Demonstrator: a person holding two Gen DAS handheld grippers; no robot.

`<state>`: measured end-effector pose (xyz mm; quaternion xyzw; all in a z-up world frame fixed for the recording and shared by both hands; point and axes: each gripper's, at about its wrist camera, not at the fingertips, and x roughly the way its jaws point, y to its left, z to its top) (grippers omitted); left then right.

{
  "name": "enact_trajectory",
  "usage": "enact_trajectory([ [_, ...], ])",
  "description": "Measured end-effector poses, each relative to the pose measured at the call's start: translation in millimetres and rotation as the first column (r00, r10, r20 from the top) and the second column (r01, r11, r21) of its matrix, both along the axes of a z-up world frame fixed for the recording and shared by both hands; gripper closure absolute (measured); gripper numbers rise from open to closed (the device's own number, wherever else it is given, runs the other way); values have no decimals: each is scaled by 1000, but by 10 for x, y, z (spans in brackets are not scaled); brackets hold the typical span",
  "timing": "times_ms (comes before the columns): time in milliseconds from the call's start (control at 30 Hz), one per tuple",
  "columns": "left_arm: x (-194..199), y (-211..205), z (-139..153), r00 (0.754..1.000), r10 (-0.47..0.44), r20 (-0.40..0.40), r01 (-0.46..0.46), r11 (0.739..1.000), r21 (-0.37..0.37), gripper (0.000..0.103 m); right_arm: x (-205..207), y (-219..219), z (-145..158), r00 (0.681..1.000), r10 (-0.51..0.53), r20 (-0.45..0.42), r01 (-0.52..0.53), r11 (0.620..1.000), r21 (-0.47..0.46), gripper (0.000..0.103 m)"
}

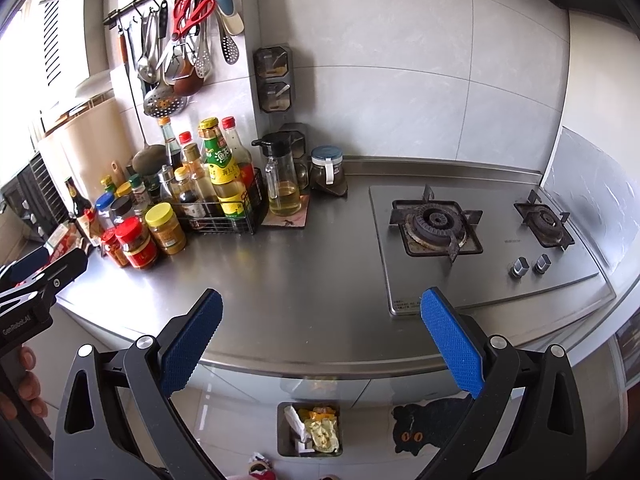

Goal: Collect trash

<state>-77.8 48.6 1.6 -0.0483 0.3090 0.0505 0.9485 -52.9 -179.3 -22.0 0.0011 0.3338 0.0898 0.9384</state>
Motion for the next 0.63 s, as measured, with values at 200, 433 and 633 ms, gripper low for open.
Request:
enact_trajectory([
  [200,-1,-5,-3,1000,7,14,-7,1000,6,8,18,6,-30,1000,2,-6,-2,1000,4,3],
  [433,35,-17,18,1000,-11,4,11,1000,-9,8,35,-6,-39,1000,0,-7,0,1000,7,3],
  [633,51,-49,5,1000,12,1,-12,999,48,8,52,8,-35,1000,-1,-7,1,1000,6,3],
])
